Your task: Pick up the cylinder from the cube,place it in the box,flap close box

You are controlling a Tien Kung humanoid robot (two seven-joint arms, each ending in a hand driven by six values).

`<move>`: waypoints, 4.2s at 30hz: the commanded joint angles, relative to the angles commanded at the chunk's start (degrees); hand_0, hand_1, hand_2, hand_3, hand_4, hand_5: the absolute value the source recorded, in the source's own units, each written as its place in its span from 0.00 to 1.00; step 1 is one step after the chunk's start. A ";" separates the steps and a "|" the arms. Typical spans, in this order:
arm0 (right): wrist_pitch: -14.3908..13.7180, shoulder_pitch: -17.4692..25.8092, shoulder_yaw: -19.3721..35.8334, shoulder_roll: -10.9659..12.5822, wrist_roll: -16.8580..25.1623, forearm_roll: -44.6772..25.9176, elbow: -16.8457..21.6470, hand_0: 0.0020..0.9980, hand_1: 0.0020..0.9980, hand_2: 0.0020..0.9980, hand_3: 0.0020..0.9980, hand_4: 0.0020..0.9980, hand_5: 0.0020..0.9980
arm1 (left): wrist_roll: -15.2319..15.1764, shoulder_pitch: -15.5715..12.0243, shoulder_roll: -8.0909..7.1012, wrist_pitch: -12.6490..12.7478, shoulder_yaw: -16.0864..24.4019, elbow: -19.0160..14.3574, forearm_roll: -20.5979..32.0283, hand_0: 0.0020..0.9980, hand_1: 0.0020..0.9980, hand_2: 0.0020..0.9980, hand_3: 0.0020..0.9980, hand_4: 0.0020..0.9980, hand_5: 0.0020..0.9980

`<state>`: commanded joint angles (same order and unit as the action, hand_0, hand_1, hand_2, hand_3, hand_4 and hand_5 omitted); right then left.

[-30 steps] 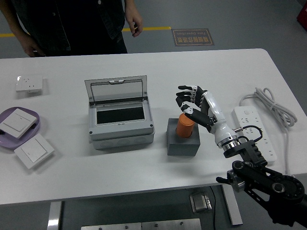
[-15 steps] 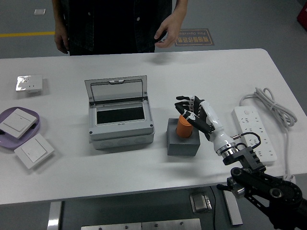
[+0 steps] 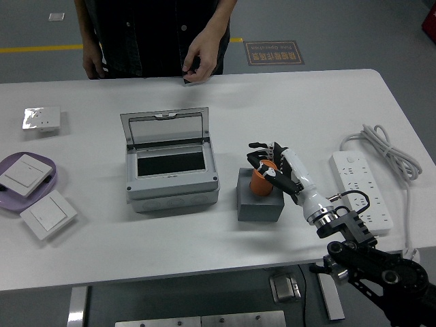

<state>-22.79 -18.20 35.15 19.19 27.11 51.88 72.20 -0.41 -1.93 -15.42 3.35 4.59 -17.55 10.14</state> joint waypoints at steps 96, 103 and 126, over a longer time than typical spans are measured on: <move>1.49 -15.00 -3.05 -6.78 -16.52 7.34 15.74 0.02 0.18 0.37 0.26 0.00 0.00 | 0.16 -0.15 -0.82 0.74 -0.71 0.22 0.39 0.61 0.63 0.63 0.67 0.73 0.25; 3.62 -20.18 -7.29 -10.17 -24.55 18.29 12.40 0.00 0.16 0.36 0.25 0.00 0.00 | 0.18 0.04 -1.11 0.74 -1.11 0.21 0.52 0.61 0.63 0.63 0.67 0.74 0.28; 10.52 -28.61 -15.08 -17.84 -41.69 56.76 -4.15 0.17 0.28 0.39 0.29 0.00 0.00 | 0.22 0.57 -1.53 0.75 -1.59 0.20 0.64 0.61 0.63 0.63 0.67 0.75 0.28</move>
<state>-12.27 -46.81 20.07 1.35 -14.58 108.64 68.05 -0.20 -1.36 -16.95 4.10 3.00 -17.35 10.78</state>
